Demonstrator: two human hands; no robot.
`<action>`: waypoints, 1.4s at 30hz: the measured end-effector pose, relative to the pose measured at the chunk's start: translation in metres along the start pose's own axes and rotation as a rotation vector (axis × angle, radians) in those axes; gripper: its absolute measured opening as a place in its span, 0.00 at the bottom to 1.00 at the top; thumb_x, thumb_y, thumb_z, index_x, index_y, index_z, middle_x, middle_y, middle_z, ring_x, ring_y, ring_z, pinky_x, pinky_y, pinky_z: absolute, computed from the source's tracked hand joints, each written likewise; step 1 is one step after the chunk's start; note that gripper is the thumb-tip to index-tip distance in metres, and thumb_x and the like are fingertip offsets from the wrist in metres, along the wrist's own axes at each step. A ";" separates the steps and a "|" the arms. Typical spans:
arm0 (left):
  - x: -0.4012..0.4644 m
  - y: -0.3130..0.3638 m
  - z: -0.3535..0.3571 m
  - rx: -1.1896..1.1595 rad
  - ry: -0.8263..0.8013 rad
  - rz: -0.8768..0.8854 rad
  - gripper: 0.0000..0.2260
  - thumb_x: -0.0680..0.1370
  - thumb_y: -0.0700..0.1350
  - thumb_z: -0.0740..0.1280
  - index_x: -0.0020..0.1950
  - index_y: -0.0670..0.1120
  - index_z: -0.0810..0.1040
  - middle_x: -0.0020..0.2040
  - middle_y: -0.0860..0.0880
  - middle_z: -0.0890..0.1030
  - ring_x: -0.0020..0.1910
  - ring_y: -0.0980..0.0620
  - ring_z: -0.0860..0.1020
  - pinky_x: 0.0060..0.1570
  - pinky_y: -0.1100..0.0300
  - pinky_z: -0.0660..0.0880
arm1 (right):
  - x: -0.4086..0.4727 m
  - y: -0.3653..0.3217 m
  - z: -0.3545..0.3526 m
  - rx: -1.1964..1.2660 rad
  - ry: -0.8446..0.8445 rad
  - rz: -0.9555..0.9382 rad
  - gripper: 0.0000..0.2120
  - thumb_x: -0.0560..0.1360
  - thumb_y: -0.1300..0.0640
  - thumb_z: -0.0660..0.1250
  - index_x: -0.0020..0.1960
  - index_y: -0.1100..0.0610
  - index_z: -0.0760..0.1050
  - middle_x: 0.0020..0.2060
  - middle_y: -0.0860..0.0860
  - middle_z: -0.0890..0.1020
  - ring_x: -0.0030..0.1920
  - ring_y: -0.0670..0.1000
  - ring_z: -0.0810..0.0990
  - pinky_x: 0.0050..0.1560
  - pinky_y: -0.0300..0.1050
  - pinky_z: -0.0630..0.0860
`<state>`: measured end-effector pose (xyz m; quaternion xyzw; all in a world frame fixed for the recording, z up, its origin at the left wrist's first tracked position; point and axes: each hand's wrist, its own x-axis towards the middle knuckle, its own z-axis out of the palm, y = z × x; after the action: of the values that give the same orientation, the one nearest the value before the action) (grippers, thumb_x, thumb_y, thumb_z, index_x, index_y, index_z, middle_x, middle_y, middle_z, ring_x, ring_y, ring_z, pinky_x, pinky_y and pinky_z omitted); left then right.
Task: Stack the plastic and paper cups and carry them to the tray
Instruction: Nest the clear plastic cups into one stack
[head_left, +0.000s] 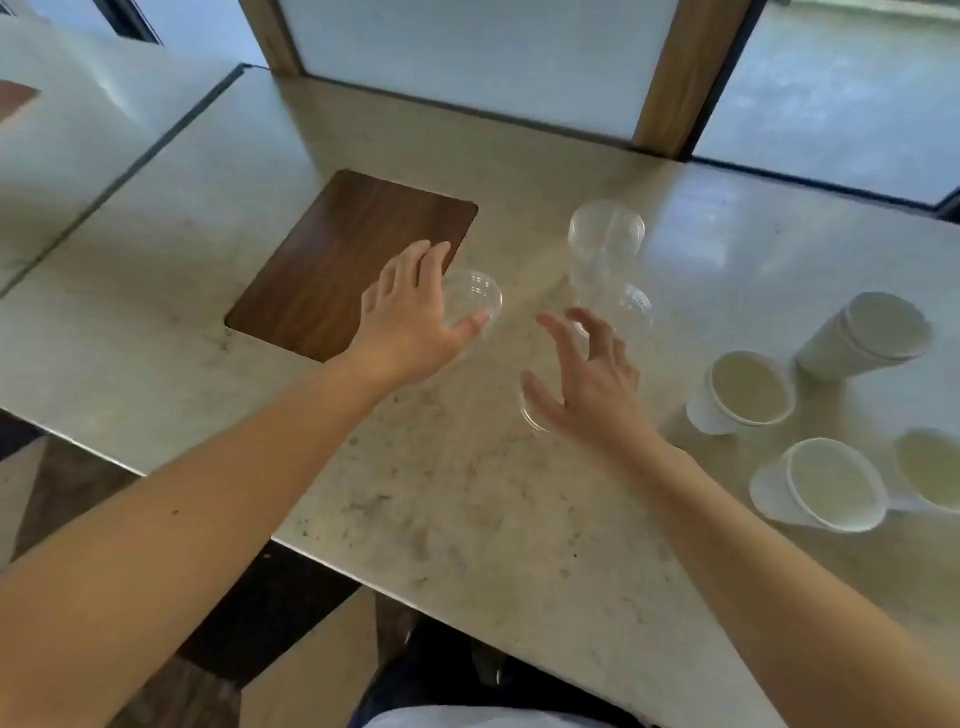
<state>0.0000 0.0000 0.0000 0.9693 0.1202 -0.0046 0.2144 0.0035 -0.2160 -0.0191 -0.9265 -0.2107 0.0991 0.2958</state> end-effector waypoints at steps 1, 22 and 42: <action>0.007 -0.005 0.002 0.000 0.004 0.010 0.41 0.77 0.66 0.63 0.82 0.48 0.52 0.81 0.47 0.53 0.80 0.44 0.51 0.74 0.42 0.53 | 0.002 0.000 0.007 -0.004 -0.028 0.003 0.30 0.77 0.42 0.62 0.77 0.45 0.60 0.76 0.54 0.59 0.75 0.59 0.58 0.71 0.63 0.60; 0.013 -0.047 0.067 -0.335 -0.284 0.385 0.46 0.67 0.67 0.73 0.80 0.51 0.60 0.70 0.51 0.67 0.68 0.51 0.69 0.66 0.57 0.68 | -0.007 0.002 0.046 -0.257 0.046 0.251 0.28 0.73 0.51 0.73 0.72 0.47 0.73 0.73 0.54 0.70 0.72 0.66 0.65 0.65 0.66 0.70; -0.009 -0.024 0.124 -0.548 -0.603 0.278 0.46 0.72 0.54 0.78 0.81 0.60 0.50 0.75 0.51 0.70 0.70 0.54 0.73 0.66 0.54 0.73 | 0.003 0.009 0.048 0.044 0.119 0.277 0.37 0.70 0.30 0.68 0.75 0.31 0.57 0.74 0.40 0.56 0.71 0.51 0.60 0.62 0.47 0.65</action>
<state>-0.0093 -0.0326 -0.1221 0.8387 -0.0828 -0.2266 0.4883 -0.0057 -0.1970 -0.0628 -0.9441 -0.0608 0.0884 0.3116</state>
